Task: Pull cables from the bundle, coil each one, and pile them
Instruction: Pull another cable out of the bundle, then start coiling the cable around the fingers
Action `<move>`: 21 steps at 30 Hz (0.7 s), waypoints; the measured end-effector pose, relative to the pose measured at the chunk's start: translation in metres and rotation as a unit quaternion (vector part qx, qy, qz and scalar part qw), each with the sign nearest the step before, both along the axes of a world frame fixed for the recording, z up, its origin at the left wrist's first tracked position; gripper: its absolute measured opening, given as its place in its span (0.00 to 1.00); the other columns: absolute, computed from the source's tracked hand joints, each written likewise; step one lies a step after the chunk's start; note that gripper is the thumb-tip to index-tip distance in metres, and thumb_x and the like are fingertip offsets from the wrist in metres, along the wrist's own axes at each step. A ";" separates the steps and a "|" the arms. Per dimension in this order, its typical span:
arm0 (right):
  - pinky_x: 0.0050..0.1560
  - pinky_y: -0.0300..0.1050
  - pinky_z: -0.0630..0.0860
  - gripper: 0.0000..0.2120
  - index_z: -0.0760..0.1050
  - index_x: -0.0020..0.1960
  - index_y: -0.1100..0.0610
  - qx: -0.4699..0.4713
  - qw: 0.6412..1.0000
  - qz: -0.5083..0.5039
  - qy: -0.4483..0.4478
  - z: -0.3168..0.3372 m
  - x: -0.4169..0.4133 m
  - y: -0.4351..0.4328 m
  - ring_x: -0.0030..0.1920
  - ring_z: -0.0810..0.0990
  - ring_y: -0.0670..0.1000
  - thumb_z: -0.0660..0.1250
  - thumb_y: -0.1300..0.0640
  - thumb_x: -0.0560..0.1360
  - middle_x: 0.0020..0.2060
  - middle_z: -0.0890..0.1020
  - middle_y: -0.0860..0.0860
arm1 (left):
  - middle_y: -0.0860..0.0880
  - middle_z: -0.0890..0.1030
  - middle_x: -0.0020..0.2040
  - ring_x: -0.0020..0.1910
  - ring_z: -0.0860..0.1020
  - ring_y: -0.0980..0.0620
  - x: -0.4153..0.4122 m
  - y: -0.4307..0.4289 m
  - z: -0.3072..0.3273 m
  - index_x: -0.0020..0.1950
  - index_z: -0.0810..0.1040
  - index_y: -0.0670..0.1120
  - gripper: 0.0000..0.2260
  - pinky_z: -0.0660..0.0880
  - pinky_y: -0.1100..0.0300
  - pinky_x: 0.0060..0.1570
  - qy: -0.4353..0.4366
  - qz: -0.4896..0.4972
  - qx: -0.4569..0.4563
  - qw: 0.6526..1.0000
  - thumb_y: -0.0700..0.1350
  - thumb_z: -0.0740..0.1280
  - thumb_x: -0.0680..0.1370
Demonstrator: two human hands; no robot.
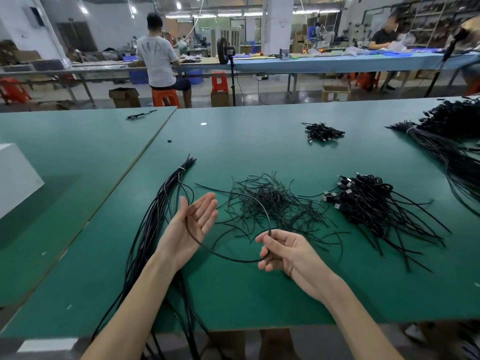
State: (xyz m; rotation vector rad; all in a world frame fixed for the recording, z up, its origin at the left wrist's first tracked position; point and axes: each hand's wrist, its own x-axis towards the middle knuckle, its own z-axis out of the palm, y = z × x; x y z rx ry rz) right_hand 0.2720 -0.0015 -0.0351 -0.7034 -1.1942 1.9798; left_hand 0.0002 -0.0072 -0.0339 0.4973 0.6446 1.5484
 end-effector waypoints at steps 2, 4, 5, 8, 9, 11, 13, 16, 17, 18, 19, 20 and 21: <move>0.37 0.41 0.82 0.12 0.79 0.58 0.68 0.006 1.000 -0.010 0.002 -0.001 0.000 0.000 0.38 0.84 0.56 0.69 0.60 0.80 0.41 0.81 0.59 | 0.43 0.83 0.64 0.59 0.84 0.51 0.001 -0.001 0.000 0.64 0.83 0.38 0.29 0.82 0.60 0.52 0.002 -0.020 0.000 1.000 0.60 0.55 0.84; 0.37 0.41 0.82 0.12 0.78 0.58 0.69 0.006 1.000 -0.023 0.008 -0.001 -0.001 0.000 0.38 0.84 0.56 0.69 0.61 0.80 0.41 0.81 0.59 | 0.41 0.80 0.68 0.62 0.82 0.51 -0.001 -0.002 0.001 0.67 0.80 0.36 0.30 0.81 0.60 0.54 -0.007 -0.035 0.011 0.999 0.60 0.54 0.85; 0.37 0.41 0.82 0.12 0.78 0.58 0.69 0.004 1.000 -0.028 0.012 -0.002 -0.001 0.001 0.38 0.84 0.56 0.69 0.61 0.80 0.41 0.81 0.59 | 0.40 0.78 0.70 0.65 0.81 0.50 -0.002 -0.002 0.002 0.69 0.78 0.35 0.30 0.81 0.59 0.56 -0.015 -0.041 0.017 0.999 0.59 0.53 0.86; 0.38 0.41 0.82 0.13 0.78 0.60 0.69 -0.003 0.999 -0.033 0.023 -0.004 0.000 0.002 0.39 0.84 0.55 0.69 0.61 0.80 0.42 0.81 0.59 | 0.39 0.74 0.74 0.73 0.74 0.45 -0.002 -0.003 0.005 0.72 0.74 0.34 0.29 0.77 0.53 0.64 -0.034 -0.052 0.026 0.998 0.56 0.50 0.88; 0.37 0.41 0.82 0.14 0.78 0.61 0.68 -0.003 0.999 -0.033 0.023 -0.005 0.000 0.003 0.39 0.83 0.55 0.69 0.61 0.79 0.42 0.81 0.59 | 0.39 0.73 0.75 0.74 0.72 0.44 -0.002 -0.003 0.006 0.73 0.73 0.35 0.28 0.76 0.52 0.66 -0.037 -0.049 0.029 0.998 0.55 0.50 0.88; 0.36 0.40 0.80 0.17 0.77 0.65 0.65 0.003 0.999 -0.045 0.011 -0.007 0.000 0.003 0.39 0.83 0.53 0.71 0.60 0.79 0.45 0.82 0.59 | 0.40 0.73 0.75 0.75 0.72 0.44 -0.001 -0.004 0.006 0.73 0.74 0.36 0.27 0.76 0.51 0.66 -0.044 -0.037 0.037 0.998 0.55 0.50 0.88; 0.36 0.40 0.79 0.25 0.72 0.71 0.60 0.015 0.995 -0.099 -0.006 -0.007 -0.001 0.003 0.39 0.82 0.53 0.74 0.59 0.77 0.49 0.84 0.57 | 0.41 0.74 0.75 0.74 0.72 0.44 -0.001 -0.004 0.008 0.72 0.76 0.37 0.27 0.77 0.52 0.65 -0.061 -0.025 0.043 0.997 0.55 0.51 0.88; 0.54 0.50 0.80 0.42 0.62 0.79 0.49 0.064 0.976 -0.203 -0.040 -0.010 -0.002 0.004 0.43 0.83 0.52 0.78 0.51 0.70 0.61 0.80 0.53 | 0.43 0.75 0.74 0.74 0.73 0.46 0.002 -0.004 0.012 0.72 0.77 0.40 0.28 0.78 0.53 0.63 -0.071 -0.024 0.063 0.995 0.58 0.51 0.87; 0.61 0.52 0.78 0.43 0.64 0.79 0.47 0.091 0.970 -0.217 -0.061 -0.010 -0.002 0.003 0.47 0.84 0.50 0.79 0.48 0.68 0.66 0.75 0.50 | 0.44 0.75 0.74 0.74 0.73 0.46 0.004 -0.004 0.014 0.72 0.77 0.40 0.28 0.78 0.53 0.64 -0.067 -0.028 0.069 0.995 0.59 0.51 0.86; 0.66 0.51 0.76 0.40 0.67 0.77 0.44 0.119 0.966 -0.213 -0.080 -0.010 -0.001 0.002 0.54 0.84 0.47 0.79 0.46 0.68 0.70 0.70 0.46 | 0.43 0.74 0.75 0.74 0.73 0.46 0.007 -0.004 0.016 0.72 0.77 0.41 0.28 0.77 0.53 0.64 -0.064 -0.036 0.074 0.995 0.59 0.51 0.86; 0.69 0.49 0.75 0.35 0.71 0.74 0.40 0.147 0.965 -0.196 -0.097 -0.010 -0.002 0.001 0.61 0.81 0.43 0.80 0.45 0.69 0.73 0.65 0.41 | 0.43 0.74 0.75 0.74 0.73 0.46 0.009 -0.005 0.019 0.73 0.77 0.41 0.29 0.77 0.53 0.65 -0.063 -0.046 0.079 0.994 0.60 0.51 0.86; 0.72 0.48 0.73 0.30 0.75 0.70 0.38 0.175 0.963 -0.171 -0.112 -0.009 -0.002 0.000 0.67 0.76 0.39 0.79 0.44 0.70 0.74 0.62 0.35 | 0.42 0.73 0.75 0.74 0.72 0.45 0.012 -0.005 0.023 0.73 0.76 0.41 0.29 0.76 0.52 0.66 -0.060 -0.054 0.083 0.993 0.60 0.51 0.86; 0.75 0.48 0.69 0.26 0.78 0.67 0.37 0.206 0.958 -0.149 -0.131 -0.007 -0.004 -0.001 0.72 0.69 0.36 0.79 0.43 0.70 0.75 0.60 0.31 | 0.42 0.73 0.75 0.75 0.72 0.45 0.015 -0.005 0.027 0.73 0.76 0.41 0.29 0.76 0.52 0.66 -0.055 -0.061 0.088 0.993 0.60 0.50 0.86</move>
